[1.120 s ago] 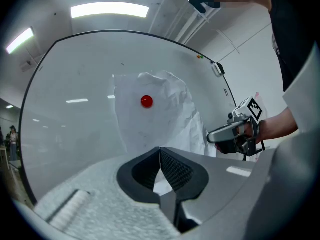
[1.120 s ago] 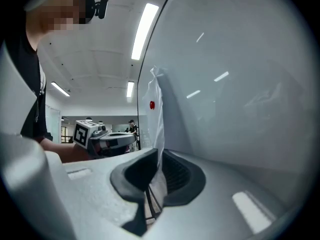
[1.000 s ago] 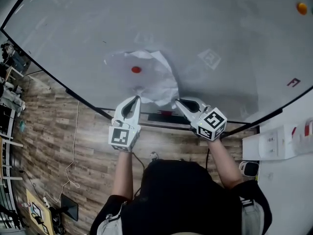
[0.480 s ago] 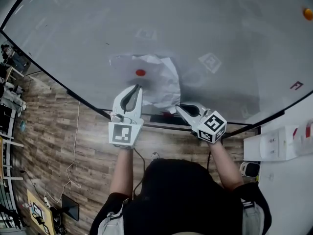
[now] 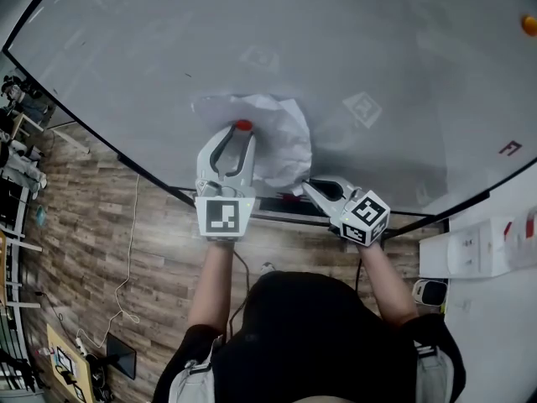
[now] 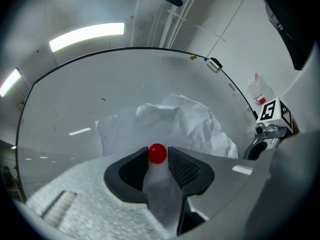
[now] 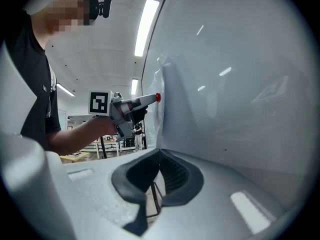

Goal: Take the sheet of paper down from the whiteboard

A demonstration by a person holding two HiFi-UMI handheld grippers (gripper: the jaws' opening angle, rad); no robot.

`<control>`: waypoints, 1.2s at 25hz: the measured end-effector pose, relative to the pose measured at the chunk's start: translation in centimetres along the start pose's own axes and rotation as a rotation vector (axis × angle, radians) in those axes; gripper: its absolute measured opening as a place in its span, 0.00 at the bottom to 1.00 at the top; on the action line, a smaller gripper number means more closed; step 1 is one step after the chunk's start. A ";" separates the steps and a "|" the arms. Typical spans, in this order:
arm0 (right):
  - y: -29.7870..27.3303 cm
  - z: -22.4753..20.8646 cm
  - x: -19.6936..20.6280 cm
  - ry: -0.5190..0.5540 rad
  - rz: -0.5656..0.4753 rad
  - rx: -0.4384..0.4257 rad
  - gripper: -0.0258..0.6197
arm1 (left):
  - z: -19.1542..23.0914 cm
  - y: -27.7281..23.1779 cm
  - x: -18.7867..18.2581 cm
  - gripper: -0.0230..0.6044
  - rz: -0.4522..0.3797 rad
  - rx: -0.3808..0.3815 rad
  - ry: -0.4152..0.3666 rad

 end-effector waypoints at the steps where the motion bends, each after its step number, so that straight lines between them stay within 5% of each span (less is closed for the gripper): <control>1: 0.0 0.0 0.0 0.001 0.002 -0.001 0.04 | 0.0 0.0 0.0 0.22 0.000 -0.003 -0.007; 13: 0.0 0.1 0.1 -0.003 -0.002 0.002 0.04 | 0.1 -0.3 0.0 0.25 0.001 -0.062 -0.099; 30: 0.4 -0.3 -0.2 -0.022 -0.025 -0.007 0.04 | 0.1 -0.6 0.2 0.24 -0.054 -0.150 0.012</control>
Point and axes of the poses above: the fingertips, and each gripper's own axes: y backward along the fingers, z to its left, x out of its underside, the point moved 1 cm from there along y, backward along the fingers, and after that the axes turned 12 degrees about -z, right-handed, at the moved point
